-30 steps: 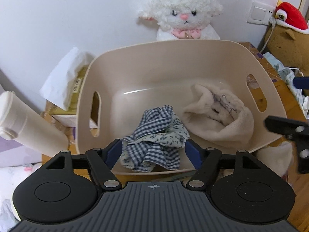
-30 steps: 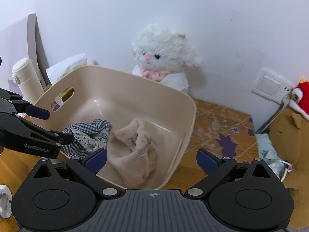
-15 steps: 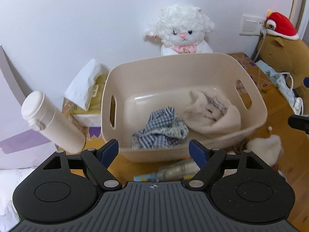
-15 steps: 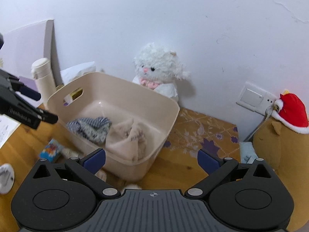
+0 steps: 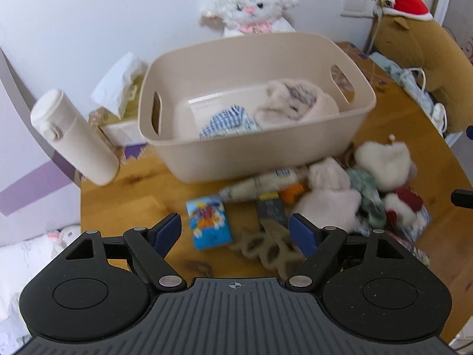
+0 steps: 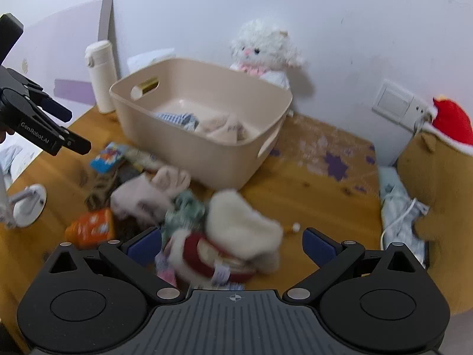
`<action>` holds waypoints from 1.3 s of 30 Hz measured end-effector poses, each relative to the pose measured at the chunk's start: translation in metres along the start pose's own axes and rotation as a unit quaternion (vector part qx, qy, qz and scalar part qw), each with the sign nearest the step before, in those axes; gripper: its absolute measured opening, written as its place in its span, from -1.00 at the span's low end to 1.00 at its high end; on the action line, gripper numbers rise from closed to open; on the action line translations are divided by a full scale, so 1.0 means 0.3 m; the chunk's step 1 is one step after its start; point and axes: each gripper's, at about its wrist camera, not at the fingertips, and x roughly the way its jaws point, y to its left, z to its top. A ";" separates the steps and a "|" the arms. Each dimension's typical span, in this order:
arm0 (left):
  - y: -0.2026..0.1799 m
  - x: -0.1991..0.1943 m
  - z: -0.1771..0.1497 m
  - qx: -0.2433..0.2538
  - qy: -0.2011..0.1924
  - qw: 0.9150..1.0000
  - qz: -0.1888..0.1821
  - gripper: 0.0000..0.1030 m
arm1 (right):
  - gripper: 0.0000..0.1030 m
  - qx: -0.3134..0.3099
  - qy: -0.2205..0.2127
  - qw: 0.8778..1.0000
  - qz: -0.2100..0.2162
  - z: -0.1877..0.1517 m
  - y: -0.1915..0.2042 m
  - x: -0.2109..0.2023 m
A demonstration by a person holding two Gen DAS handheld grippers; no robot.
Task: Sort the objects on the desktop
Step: 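Move both tools back over the cluttered table, then grasp the orange bottle with the left tool while the right tool grasps the Hello Kitty box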
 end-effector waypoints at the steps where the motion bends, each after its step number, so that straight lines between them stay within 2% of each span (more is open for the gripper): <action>1: -0.007 0.000 -0.016 -0.001 0.003 1.000 -0.003 0.58 | 1.00 -0.001 0.003 1.000 0.000 -0.015 0.004 -0.002; 5: -0.036 0.008 -0.074 0.004 0.018 1.000 -0.014 0.58 | 1.00 0.006 0.018 1.000 0.005 -0.072 0.012 -0.001; 13: -0.086 0.064 -0.179 0.083 0.048 0.995 -0.005 0.58 | 1.00 0.029 0.046 0.998 0.021 -0.170 0.036 0.030; 22: -0.089 0.132 -0.282 0.054 0.094 0.994 -0.029 0.58 | 0.84 0.026 0.094 0.995 0.036 -0.265 0.088 0.124; 31: -0.136 0.177 -0.299 0.064 0.083 0.993 -0.044 0.61 | 0.60 0.027 0.120 0.992 0.042 -0.280 0.120 0.215; 33: -0.149 0.191 -0.294 0.069 0.085 0.993 -0.053 0.61 | 0.51 0.020 0.121 0.991 0.045 -0.276 0.134 0.230; 39: -0.191 0.229 -0.276 0.083 0.082 0.991 -0.062 0.61 | 0.43 0.002 0.116 0.992 0.048 -0.247 0.182 0.269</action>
